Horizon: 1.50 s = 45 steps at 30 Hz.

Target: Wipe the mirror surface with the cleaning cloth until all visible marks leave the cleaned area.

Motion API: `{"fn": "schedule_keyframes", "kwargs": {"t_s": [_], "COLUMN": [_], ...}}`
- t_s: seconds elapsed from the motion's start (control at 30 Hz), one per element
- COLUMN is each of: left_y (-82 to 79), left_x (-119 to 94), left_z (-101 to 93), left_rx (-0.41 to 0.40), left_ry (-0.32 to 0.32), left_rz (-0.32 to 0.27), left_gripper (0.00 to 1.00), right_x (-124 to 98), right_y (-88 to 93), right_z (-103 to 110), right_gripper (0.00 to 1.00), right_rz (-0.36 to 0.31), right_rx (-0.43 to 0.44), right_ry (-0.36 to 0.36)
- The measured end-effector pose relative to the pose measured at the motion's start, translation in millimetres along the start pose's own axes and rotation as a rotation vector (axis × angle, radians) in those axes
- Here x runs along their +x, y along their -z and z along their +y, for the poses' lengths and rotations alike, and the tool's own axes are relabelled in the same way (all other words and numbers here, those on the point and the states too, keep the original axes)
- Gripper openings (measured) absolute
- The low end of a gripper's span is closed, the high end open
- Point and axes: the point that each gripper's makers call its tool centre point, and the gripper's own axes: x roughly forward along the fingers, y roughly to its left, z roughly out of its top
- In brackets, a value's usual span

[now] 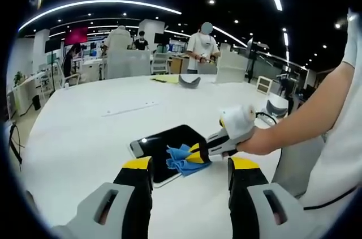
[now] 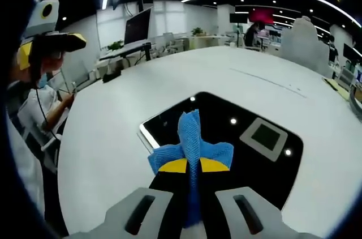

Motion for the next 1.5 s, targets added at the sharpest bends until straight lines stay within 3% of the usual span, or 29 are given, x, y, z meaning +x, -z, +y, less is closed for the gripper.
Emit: {"fn": "schedule_keyframes", "kwargs": {"t_s": [0.43, 1.5], "left_y": [3.1, -3.6], "left_x": [3.5, 9.5], "left_z": [-2.9, -5.1], "left_rx": [0.049, 0.049], "left_ry": [0.004, 0.023], "left_rz": [0.021, 0.016], "left_gripper": [0.52, 0.52], "right_x": [-10.9, -41.7], "right_y": [7.7, 26.8], "right_z": [-13.5, -46.7], "right_gripper": [0.01, 0.01], "right_rz": [0.0, -0.01], "right_rx": [0.012, 0.071], "right_ry": [0.026, 0.112]}}
